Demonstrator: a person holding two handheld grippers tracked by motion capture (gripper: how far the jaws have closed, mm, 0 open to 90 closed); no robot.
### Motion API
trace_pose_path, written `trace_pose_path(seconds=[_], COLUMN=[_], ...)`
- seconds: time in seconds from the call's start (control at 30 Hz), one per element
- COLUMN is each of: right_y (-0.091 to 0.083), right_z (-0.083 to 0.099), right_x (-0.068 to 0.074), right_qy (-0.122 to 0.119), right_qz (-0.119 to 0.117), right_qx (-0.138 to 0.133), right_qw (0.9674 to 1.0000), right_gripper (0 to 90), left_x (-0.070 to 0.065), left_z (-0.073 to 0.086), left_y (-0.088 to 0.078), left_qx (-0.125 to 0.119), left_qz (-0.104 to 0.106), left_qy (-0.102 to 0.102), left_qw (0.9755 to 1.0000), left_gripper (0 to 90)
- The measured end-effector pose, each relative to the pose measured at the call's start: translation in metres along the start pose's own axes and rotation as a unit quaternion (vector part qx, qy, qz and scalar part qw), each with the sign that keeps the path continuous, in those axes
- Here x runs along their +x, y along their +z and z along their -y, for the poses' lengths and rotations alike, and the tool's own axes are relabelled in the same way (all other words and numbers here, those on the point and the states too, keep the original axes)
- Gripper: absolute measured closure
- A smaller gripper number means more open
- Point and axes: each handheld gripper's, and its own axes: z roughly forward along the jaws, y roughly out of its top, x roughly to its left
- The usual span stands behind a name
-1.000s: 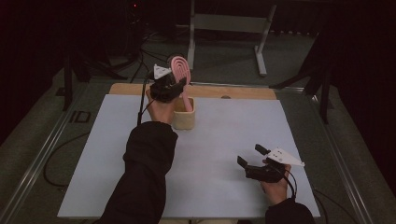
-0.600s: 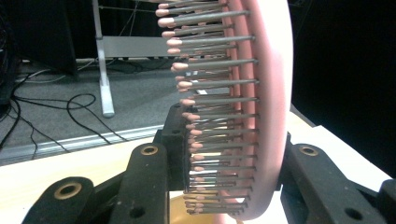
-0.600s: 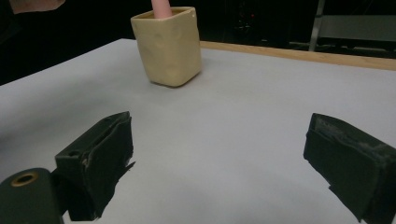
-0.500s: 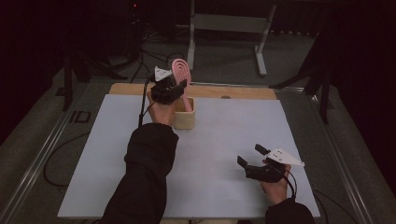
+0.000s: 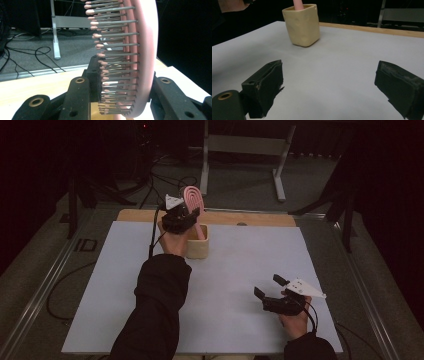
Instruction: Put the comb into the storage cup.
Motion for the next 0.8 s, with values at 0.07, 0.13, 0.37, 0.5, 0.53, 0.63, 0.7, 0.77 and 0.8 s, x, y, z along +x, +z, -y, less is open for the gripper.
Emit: trace_pose_path(seconds=[0.07, 0.13, 0.37, 0.5, 0.53, 0.63, 0.7, 0.77, 0.8], right_y=[0.0, 0.0, 0.0, 0.0, 0.0, 0.0, 0.0, 0.0, 0.0], right_z=[0.0, 0.0, 0.0, 0.0, 0.0, 0.0, 0.0, 0.0, 0.0], right_x=[0.0, 0.0, 0.0, 0.0, 0.0, 0.0, 0.0, -0.001, -0.001], right_qy=[0.0, 0.0, 0.001, 0.0, 0.001, 0.001, 0.001, 0.001, 0.001], right_qz=[0.001, 0.0, 0.001, 0.001, 0.001, 0.0, 0.001, 0.001, 0.001], right_qx=[0.0, 0.001, -0.001, -0.002, -0.002, -0.002, -0.002, -0.001, -0.001], right_qw=[1.0, 1.0, 1.0, 1.0, 1.0, 1.0, 1.0, 1.0, 1.0], right_gripper=[8.1, 8.1, 8.1, 8.1, 8.1, 8.1, 8.1, 8.1, 8.1], left_x=[0.001, 0.001, 0.0, -0.001, -0.002, -0.002, -0.002, -0.002, -0.003], left_z=[0.002, 0.003, 0.006, 0.009, 0.01, 0.011, 0.013, 0.014, 0.014], left_y=[0.001, 0.002, 0.004, 0.005, 0.005, 0.007, 0.008, 0.009, 0.009], left_qx=[0.001, 0.002, 0.007, 0.01, 0.011, 0.013, 0.015, 0.017, 0.018], left_qz=[0.0, -0.001, -0.001, -0.001, -0.001, -0.001, -0.002, -0.001, -0.001], left_qy=[-0.002, -0.004, 0.0, 0.002, 0.002, 0.003, 0.002, 0.003, 0.003], left_qw=[1.0, 1.0, 1.0, 1.0, 0.9999, 0.9999, 0.9999, 0.9998, 0.9998], left_gripper=[64.7, 64.6, 64.6, 64.5, 64.5, 64.5, 64.5, 64.5, 64.4])
